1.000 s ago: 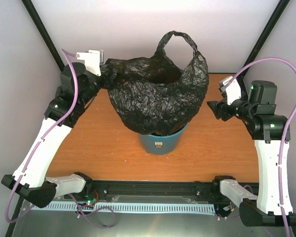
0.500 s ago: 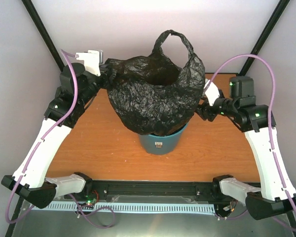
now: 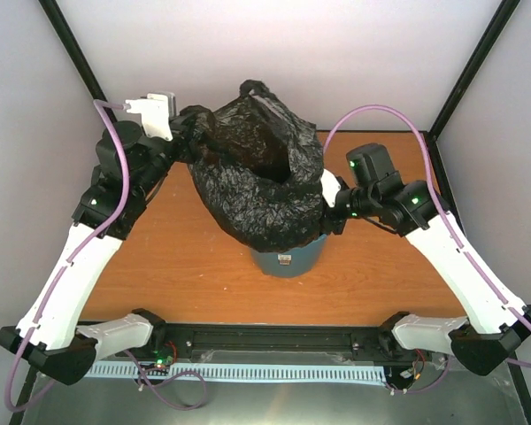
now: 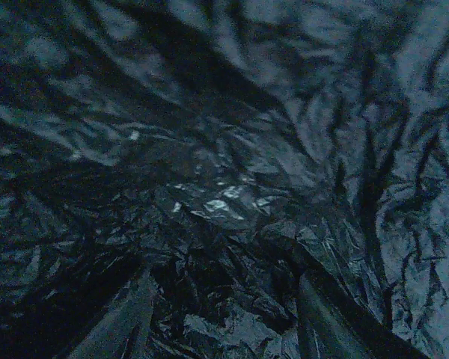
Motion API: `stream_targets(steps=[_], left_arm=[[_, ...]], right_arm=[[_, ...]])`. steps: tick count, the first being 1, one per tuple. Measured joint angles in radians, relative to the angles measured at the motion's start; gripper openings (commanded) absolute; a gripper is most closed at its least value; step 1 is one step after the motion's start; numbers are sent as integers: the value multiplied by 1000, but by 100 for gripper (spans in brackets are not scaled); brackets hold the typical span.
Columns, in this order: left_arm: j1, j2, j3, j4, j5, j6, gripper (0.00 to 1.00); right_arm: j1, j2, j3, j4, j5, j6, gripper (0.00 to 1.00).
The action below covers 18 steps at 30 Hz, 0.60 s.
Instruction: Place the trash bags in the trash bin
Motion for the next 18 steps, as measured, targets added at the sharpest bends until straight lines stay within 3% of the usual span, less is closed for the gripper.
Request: stream_targets(steps=[4, 10, 18], left_arm=[[1, -5, -10, 22, 13, 0, 1], [1, 0, -28, 45, 54, 0, 1], [1, 10, -60, 71, 118, 0, 1]], right_arm=[[-13, 17, -12, -1, 5, 89, 52], [-129, 76, -15, -45, -47, 146, 53], [-134, -28, -6, -71, -21, 155, 67]])
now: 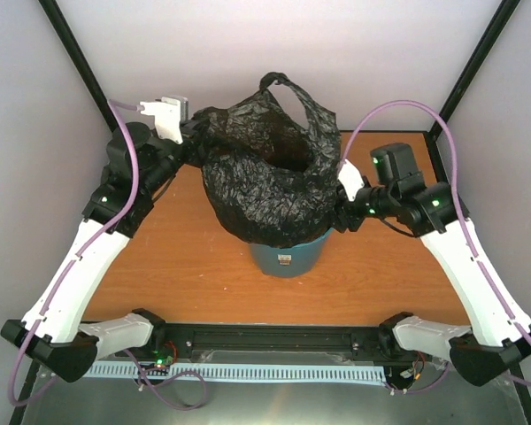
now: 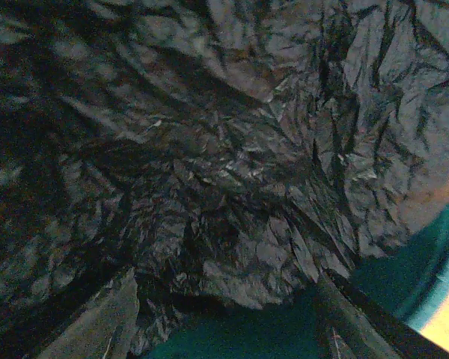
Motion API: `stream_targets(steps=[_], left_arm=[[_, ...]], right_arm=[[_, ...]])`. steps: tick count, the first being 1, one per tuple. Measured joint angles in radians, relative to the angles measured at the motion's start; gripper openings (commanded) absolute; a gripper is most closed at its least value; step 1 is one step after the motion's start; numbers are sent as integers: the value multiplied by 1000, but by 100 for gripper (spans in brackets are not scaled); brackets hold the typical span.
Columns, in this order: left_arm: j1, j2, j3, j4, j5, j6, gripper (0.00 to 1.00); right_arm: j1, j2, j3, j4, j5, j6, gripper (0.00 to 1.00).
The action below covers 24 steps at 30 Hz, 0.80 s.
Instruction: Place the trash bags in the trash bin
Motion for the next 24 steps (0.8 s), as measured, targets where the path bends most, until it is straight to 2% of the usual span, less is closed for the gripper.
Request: stream_targets(steps=[4, 12, 20, 24], left_arm=[[0, 3, -10, 26, 52, 0, 1], [0, 2, -27, 44, 82, 0, 1], [0, 2, -27, 57, 89, 0, 1], [0, 2, -27, 63, 108, 0, 1]], right_arm=[[-21, -57, 1, -20, 54, -1, 67], [-63, -180, -53, -45, 80, -45, 57], [-63, -357, -134, -201, -170, -237, 49], [-63, -389, -171, -212, -266, -303, 46]])
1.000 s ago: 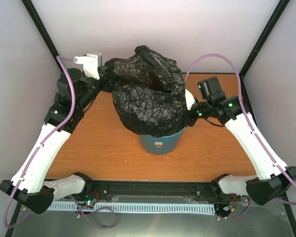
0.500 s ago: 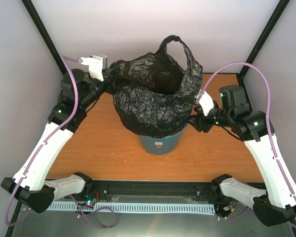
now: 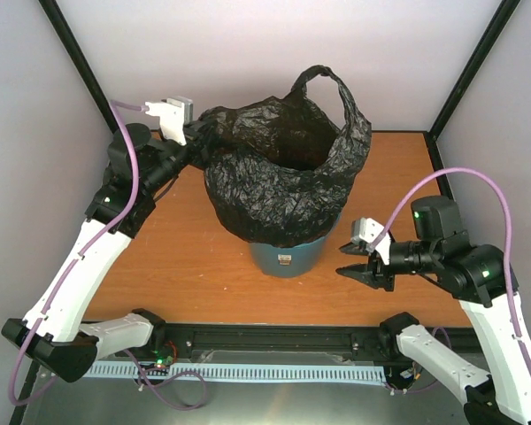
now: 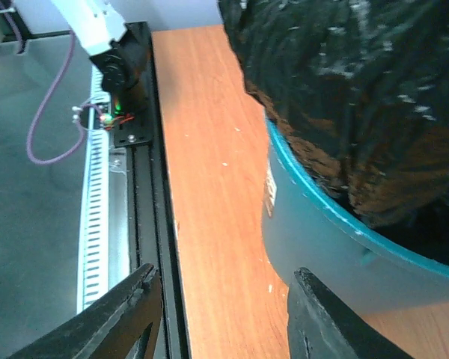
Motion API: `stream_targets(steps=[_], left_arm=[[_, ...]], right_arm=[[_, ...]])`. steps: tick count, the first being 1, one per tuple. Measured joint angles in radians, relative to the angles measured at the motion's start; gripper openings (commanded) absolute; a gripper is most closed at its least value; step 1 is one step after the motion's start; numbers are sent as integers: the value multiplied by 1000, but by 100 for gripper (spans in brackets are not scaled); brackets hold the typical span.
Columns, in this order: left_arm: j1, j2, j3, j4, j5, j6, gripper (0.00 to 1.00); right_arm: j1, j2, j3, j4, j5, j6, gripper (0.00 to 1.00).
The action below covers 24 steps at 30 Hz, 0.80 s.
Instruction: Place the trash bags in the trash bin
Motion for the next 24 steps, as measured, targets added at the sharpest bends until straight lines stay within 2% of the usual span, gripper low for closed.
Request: stream_targets(steps=[6, 10, 13, 18, 24], left_arm=[[0, 0, 0, 3, 23, 0, 1], [0, 0, -7, 10, 24, 0, 1], [0, 0, -11, 14, 24, 0, 1], [0, -10, -21, 26, 35, 0, 1], [0, -38, -51, 60, 50, 0, 1]], right_arm=[[1, 19, -42, 48, -95, -32, 36], [26, 65, -42, 109, -124, -23, 35], [59, 89, -51, 183, -123, 15, 38], [88, 99, -75, 362, -37, 142, 39], [90, 190, -63, 520, 188, 286, 40]])
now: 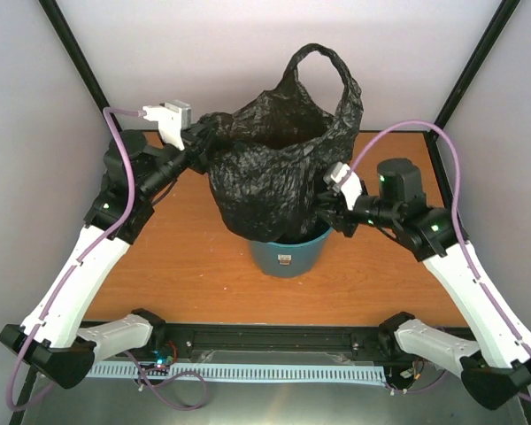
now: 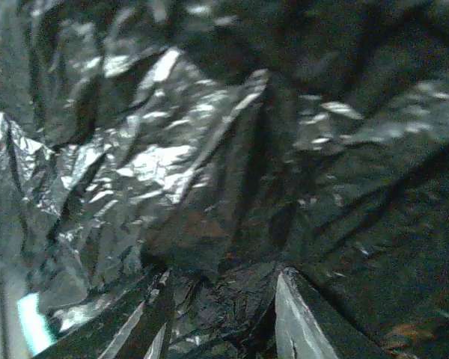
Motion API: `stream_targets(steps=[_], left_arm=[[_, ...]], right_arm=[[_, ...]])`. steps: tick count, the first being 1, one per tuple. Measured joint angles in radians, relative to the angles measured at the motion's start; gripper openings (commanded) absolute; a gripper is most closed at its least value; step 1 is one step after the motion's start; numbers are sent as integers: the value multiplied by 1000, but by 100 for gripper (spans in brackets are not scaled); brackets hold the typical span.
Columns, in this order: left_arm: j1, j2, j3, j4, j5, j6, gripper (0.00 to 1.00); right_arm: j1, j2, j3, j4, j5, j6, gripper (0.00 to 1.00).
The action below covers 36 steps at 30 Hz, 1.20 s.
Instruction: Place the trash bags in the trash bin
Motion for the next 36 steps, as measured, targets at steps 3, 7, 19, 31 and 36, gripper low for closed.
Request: stream_targets(steps=[3, 7, 19, 31, 36], left_arm=[[0, 0, -6, 19, 5, 0, 1], [0, 15, -13, 40, 35, -9, 1], [0, 98, -24, 67, 131, -51, 1], [0, 135, -24, 69, 142, -60, 1], [0, 135, -24, 69, 134, -60, 1]], right_arm=[[0, 60, 7, 26, 103, 34, 41], [0, 82, 7, 24, 187, 52, 42], [-29, -133, 34, -22, 277, 53, 49], [38, -97, 56, -168, -133, -107, 39], [163, -19, 110, -170, -135, -146, 38]])
